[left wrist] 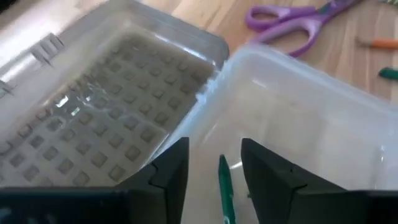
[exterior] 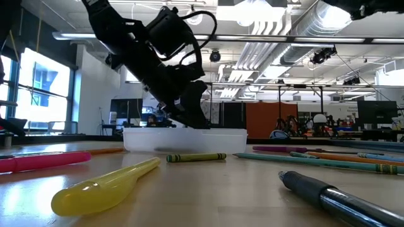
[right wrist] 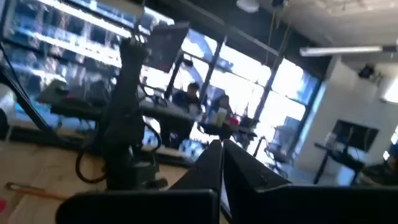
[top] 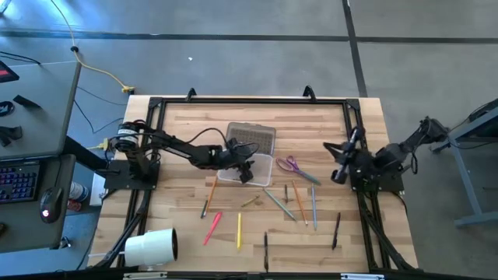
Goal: Pick & place school supplies into a supply box
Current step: Put the green crayon into the black supply box
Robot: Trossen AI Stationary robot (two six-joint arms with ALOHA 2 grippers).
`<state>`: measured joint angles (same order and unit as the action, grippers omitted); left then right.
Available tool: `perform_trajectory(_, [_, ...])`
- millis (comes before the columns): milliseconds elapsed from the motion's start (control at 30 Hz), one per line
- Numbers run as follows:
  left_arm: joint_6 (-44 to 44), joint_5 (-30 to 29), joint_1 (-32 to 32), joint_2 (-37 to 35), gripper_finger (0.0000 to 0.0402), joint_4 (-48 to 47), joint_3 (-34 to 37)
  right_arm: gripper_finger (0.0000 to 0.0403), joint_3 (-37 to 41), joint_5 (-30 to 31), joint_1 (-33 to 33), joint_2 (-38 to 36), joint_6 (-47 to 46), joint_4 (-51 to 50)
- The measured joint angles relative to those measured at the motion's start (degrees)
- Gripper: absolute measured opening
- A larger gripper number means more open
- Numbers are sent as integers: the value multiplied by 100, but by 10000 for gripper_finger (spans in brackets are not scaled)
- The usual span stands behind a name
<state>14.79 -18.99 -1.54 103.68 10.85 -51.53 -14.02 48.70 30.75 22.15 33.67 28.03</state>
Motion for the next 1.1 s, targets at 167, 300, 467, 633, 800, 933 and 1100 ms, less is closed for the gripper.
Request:
perform_trajectory(167, [2, 8, 0, -90, 186, -52, 2, 0, -663, 1375, -5, 1391, -791, -865])
perform_trajectory(300, [2, 40, 4, -208, 186, -113, 9, 0, -1190, 1457, -186, 2310, -1319, -1537])
perform_trajectory(467, [-93, 38, 4, -326, 186, -59, -2, 0, -1653, 901, -548, 3123, -1720, -1668])
perform_trajectory(633, [-349, 51, 4, -326, 186, -74, 0, 1, -1729, 179, -861, 3617, -1899, -1697])
perform_trajectory(800, [-599, 178, 4, -653, 186, -1095, -338, 1, -1729, -230, -1075, 3907, -2346, -1706])
perform_trajectory(933, [-601, 275, 5, -1134, 186, -3281, -1112, 1, -1726, -676, -1170, 3980, -2586, -1713])
perform_trajectory(1100, [-260, 1148, 6, -1298, 186, -6079, -2047, 1, -1721, -2205, -1281, 3972, -2788, -1686])
